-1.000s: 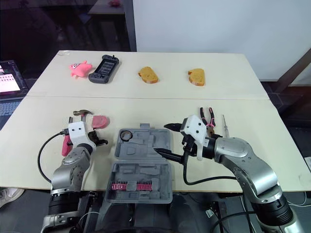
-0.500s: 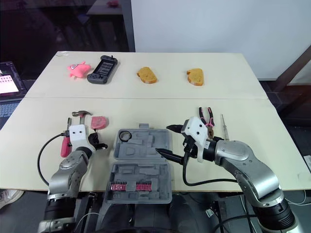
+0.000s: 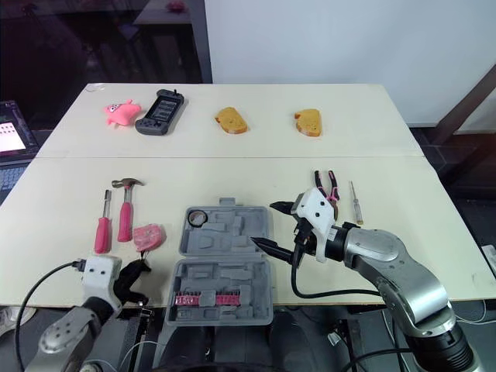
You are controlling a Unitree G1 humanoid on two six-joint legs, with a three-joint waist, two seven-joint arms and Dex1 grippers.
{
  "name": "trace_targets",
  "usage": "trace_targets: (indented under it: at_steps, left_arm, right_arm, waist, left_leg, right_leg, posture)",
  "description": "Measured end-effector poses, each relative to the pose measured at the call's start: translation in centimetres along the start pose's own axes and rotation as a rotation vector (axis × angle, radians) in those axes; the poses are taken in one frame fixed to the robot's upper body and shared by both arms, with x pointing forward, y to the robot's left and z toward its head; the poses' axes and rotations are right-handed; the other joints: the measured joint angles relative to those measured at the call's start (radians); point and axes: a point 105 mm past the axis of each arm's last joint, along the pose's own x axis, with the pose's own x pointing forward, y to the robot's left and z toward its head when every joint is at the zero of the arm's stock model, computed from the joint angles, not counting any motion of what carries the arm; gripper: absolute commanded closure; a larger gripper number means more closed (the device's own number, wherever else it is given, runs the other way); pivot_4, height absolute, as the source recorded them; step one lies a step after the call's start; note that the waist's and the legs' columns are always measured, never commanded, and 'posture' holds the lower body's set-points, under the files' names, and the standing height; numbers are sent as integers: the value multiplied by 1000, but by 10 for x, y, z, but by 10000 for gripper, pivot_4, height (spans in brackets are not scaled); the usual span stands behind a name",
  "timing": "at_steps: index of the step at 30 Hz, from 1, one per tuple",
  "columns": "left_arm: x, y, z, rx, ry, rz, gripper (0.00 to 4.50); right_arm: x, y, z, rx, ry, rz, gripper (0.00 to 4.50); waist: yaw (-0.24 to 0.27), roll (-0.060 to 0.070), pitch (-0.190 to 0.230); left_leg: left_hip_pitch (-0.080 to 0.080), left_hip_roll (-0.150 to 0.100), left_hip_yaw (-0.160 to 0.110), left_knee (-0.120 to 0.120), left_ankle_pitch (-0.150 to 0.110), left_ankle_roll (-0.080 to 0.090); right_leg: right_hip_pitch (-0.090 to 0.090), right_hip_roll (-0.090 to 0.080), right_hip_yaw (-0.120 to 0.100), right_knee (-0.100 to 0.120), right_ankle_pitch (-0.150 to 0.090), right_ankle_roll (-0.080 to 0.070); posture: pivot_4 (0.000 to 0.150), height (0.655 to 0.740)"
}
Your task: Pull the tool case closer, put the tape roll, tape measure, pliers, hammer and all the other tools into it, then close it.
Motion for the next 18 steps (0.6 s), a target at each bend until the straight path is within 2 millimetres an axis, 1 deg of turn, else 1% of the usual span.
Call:
trace_targets:
  at_steps: [6,13,18]
  left_arm:
    - [-19,0,-11,-10,10,-13,44884]
    - [-39,-2,-26,-4,4,-29,44884]
    - [-46,1,-33,8,0,-26,44884]
  right_arm:
    - [0,0,1,-1,1,-4,0]
    - [0,0,2,-6,1,-7,0]
    - [0,-1,2,-6,1,-10,0]
  waist:
    - [-18,0,0]
    - [-18,0,0]
    - [-18,0,-1]
  left_leg:
    - [-1,0,1,0,-1,1]
    - [-1,0,2,0,-1,2]
    - [-1,1,2,-1,-1,2]
  right_leg:
    - [1,0,1,-4,0,0]
    - [0,0,1,-6,0,0]
    - [0,0,1,-6,0,-1]
  posture:
    - [1500,7400]
    - [1500,7400]
    - [1500,7400]
